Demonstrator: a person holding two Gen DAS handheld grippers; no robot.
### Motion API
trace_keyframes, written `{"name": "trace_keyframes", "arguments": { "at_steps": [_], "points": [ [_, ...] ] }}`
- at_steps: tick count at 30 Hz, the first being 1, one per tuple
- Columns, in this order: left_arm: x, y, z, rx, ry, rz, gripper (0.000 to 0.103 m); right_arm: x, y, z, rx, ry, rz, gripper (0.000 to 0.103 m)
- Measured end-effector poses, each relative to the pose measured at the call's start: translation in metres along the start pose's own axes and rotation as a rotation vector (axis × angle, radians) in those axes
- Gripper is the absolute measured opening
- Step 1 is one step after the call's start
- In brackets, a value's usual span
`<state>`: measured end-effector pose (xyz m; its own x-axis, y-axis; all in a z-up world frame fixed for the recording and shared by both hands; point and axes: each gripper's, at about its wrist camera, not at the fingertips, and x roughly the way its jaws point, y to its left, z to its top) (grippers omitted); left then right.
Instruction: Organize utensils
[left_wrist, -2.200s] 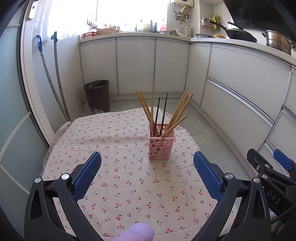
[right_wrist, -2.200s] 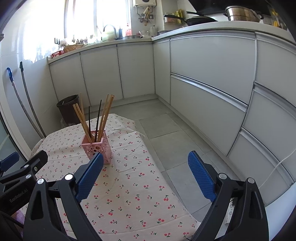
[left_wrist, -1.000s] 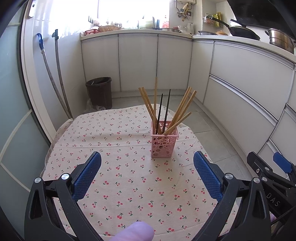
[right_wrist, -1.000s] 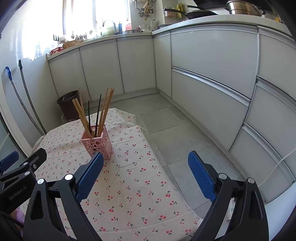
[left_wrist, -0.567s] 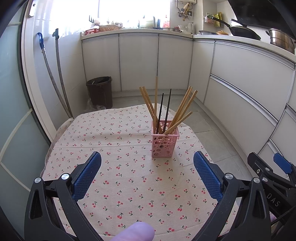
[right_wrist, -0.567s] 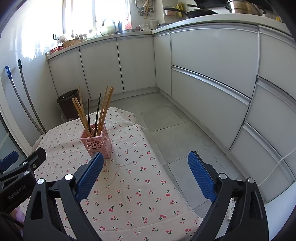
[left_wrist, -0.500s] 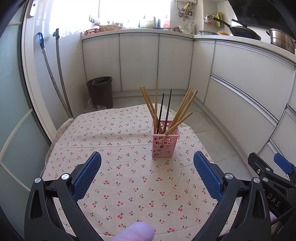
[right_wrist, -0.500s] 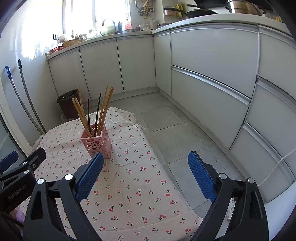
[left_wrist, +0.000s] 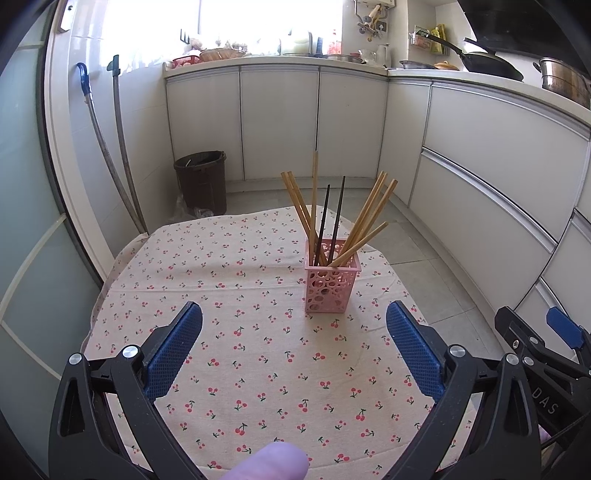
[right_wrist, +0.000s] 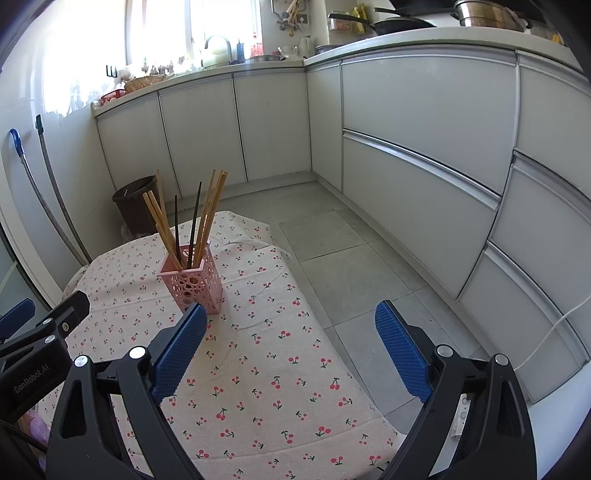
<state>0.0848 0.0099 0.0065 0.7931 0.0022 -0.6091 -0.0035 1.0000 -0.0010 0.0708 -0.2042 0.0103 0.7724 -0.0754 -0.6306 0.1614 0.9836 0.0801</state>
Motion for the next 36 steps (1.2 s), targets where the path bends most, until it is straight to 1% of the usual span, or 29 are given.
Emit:
{"name": "trace_keyframes", "arguments": {
  "at_steps": [36],
  "points": [
    [0.0027,0.0002,-0.0024,-0.005,0.007,0.01,0.096,0.0033,-0.0007,-0.0004,-0.006,0.014,-0.001,0.09]
  ]
}}
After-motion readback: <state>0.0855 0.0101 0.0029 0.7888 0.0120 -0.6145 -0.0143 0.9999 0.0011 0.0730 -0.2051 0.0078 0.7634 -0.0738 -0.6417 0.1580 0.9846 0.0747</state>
